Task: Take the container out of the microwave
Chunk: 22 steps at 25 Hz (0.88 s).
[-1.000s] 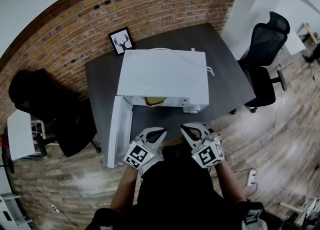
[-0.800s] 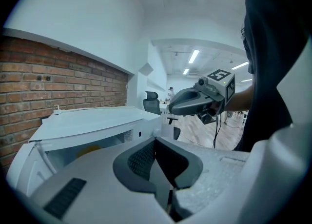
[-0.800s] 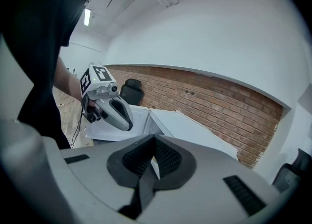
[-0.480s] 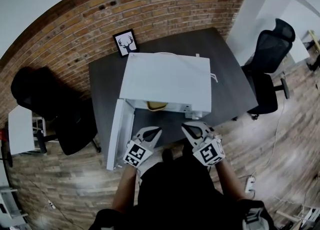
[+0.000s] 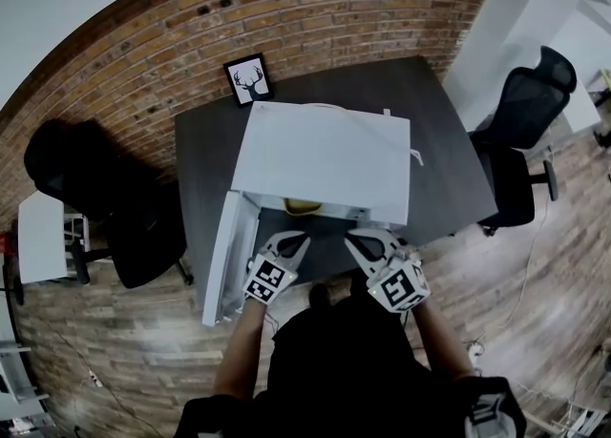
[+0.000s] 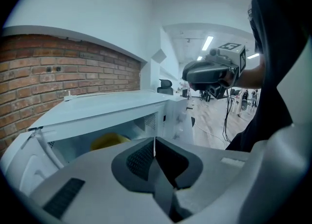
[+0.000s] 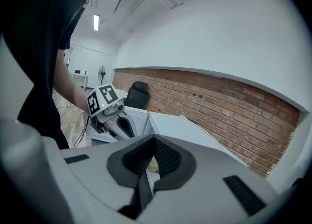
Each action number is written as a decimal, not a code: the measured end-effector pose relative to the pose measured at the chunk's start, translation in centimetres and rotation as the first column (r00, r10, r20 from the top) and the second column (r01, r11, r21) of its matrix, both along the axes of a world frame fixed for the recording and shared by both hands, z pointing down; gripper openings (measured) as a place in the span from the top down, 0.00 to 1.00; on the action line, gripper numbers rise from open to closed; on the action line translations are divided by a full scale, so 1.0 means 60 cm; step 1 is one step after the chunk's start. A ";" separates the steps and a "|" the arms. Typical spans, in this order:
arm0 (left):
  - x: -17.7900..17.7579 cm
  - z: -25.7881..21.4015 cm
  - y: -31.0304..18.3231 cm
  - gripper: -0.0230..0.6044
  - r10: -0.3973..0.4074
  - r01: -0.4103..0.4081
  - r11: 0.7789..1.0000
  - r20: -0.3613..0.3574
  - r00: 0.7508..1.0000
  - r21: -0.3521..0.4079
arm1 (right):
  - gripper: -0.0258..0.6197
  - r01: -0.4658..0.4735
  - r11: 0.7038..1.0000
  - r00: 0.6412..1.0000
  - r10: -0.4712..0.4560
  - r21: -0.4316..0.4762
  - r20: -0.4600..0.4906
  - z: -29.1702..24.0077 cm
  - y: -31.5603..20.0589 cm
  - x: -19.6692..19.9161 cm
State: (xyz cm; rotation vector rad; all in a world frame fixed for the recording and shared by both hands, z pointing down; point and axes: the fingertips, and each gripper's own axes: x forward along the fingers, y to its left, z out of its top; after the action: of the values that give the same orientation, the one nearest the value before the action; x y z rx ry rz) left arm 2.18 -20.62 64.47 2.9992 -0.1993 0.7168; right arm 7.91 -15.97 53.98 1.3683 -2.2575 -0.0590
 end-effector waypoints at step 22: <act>0.060 0.165 -0.101 0.82 0.048 -0.114 0.979 0.357 0.933 0.167 | 0.96 -0.046 0.998 0.999 0.045 -0.054 -0.009 0.027 0.020 0.027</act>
State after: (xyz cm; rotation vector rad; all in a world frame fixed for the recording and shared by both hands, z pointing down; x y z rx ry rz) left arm 5.77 -26.66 74.36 3.0376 -0.1636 1.3145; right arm 9.50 -14.79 55.59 1.3880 -2.2040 0.0117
